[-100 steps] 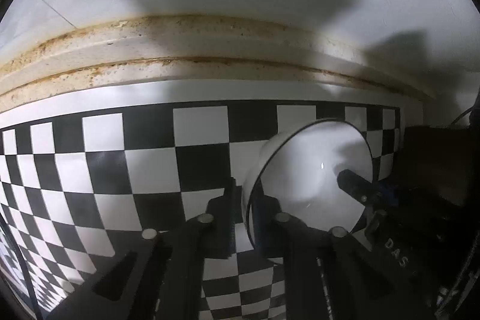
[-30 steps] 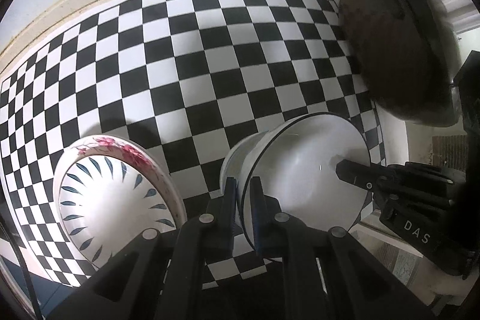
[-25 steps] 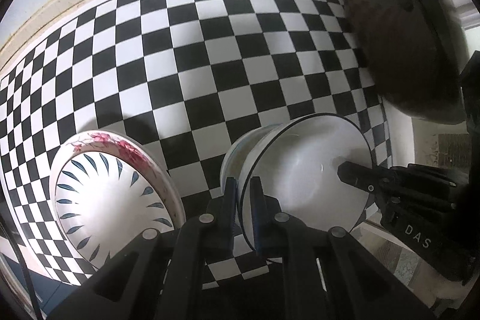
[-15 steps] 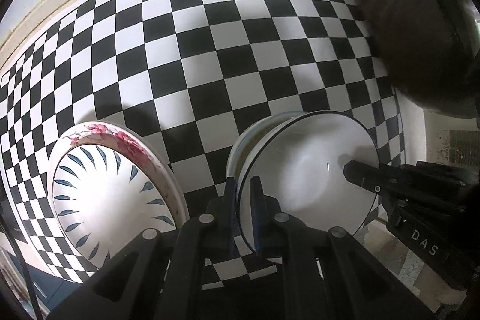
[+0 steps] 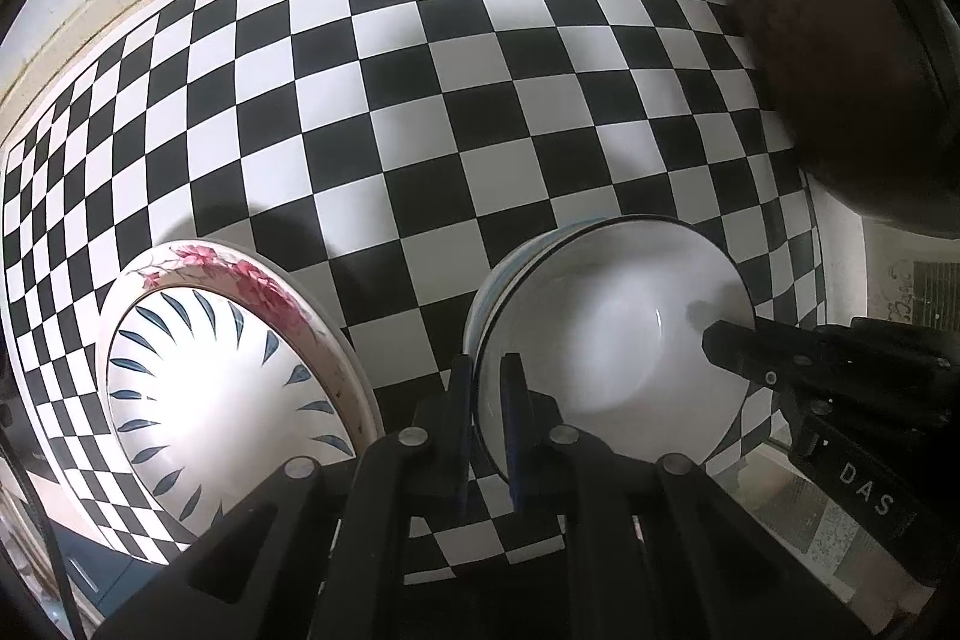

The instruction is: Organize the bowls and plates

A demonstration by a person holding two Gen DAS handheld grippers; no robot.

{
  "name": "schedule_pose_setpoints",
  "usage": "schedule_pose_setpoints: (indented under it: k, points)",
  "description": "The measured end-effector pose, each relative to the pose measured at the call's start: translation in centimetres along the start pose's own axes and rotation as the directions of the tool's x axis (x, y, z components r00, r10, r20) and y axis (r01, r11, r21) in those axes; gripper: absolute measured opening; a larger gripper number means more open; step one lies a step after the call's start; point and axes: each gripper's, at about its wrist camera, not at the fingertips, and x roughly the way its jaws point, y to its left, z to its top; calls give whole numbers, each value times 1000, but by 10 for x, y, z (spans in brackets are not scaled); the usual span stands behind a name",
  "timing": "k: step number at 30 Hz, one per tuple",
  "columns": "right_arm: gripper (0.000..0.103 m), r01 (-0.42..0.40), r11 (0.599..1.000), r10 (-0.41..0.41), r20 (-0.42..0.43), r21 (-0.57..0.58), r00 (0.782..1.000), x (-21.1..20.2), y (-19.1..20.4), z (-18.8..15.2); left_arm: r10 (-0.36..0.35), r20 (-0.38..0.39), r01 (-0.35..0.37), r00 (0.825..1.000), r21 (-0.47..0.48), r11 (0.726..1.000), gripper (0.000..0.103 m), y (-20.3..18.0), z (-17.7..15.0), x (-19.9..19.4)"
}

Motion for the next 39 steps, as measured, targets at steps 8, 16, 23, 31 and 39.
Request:
schedule_pose_setpoints:
  k: [8, 16, 23, 31, 39]
  points:
    - [11, 4, 1000, -4, -1, -6, 1000, -2, -1, -1, 10, 10, -10, 1000, -4, 1000, 8, -2, -4, -4]
    - [11, 18, 1000, -17, 48, -8, 999, -16, 2, -14, 5, 63, -4, 998, -8, 1000, 8, -4, -20, -32]
    - [11, -10, 999, 14, 115, -37, 993, -51, 18, -44, -4, 123, 3, 992, 10, 1000, 8, -6, -42, -76]
    - [11, 12, 997, 3, 197, -73, 980, -98, 39, -74, -19, 188, 8, 982, 61, 998, 8, -13, -63, -123]
    - [11, 25, 997, -3, 274, -79, 962, -146, 49, -102, -58, 219, 42, 974, 77, 996, 8, -18, -78, -156]
